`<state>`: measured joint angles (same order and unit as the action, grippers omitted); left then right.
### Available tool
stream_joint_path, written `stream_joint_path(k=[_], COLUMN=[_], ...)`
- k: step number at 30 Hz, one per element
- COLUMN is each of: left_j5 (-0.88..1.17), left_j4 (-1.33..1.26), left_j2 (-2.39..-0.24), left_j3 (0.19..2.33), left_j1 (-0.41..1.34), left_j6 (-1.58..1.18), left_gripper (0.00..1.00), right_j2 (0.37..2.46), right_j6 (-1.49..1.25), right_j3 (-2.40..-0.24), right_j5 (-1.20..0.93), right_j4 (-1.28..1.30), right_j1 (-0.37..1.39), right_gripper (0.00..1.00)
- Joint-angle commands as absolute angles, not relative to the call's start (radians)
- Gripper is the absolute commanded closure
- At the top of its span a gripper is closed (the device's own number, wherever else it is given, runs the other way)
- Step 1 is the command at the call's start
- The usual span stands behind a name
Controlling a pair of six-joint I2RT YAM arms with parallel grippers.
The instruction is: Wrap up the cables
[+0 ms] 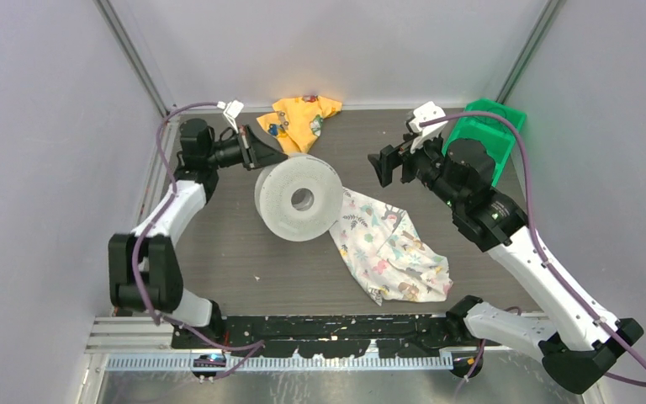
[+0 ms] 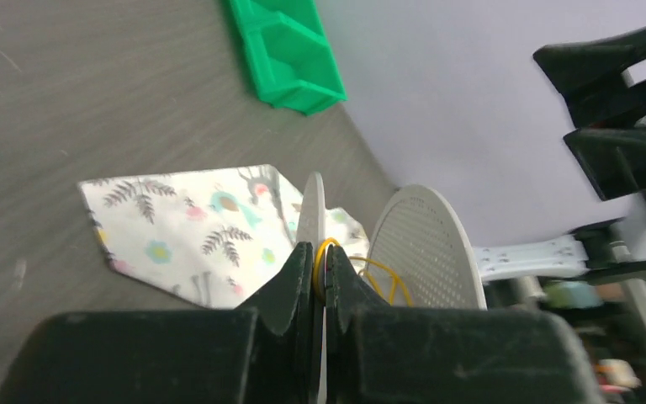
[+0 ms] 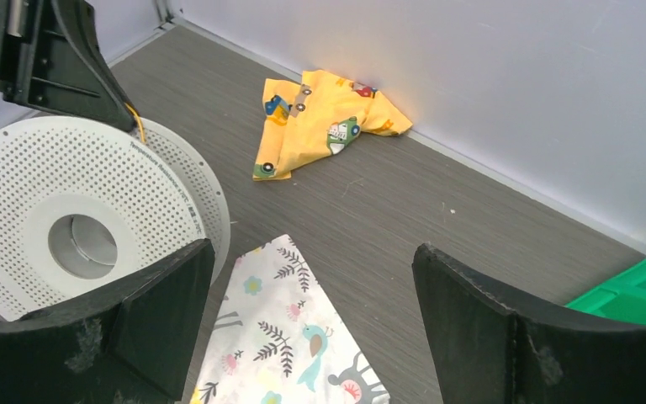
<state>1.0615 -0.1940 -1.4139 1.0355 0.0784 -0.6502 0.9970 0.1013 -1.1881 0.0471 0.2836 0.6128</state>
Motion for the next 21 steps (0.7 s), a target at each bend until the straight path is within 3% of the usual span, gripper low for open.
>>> stream_joint_path(k=[1, 4, 21], left_j5=[1.27, 1.281, 1.2], left_j4=[-0.819, -1.406, -1.43], left_j2=[-1.592, -1.769, -2.038], left_j3=[1.0, 0.996, 0.897], left_j1=[0.054, 0.046, -0.035], left_j6=[-1.267, -1.694, -1.613], left_gripper=[1.0, 1.0, 0.99], right_j2=[0.989, 0.991, 0.993], right_j6=[0.062, 0.06, 0.06], right_j3=[-1.178, -1.172, -1.159], right_j5=[0.026, 0.017, -0.029], right_j4=[0.224, 0.219, 0.229], right_j1=[0.581, 0.568, 0.521], right_gripper=[0.08, 0.08, 0.07])
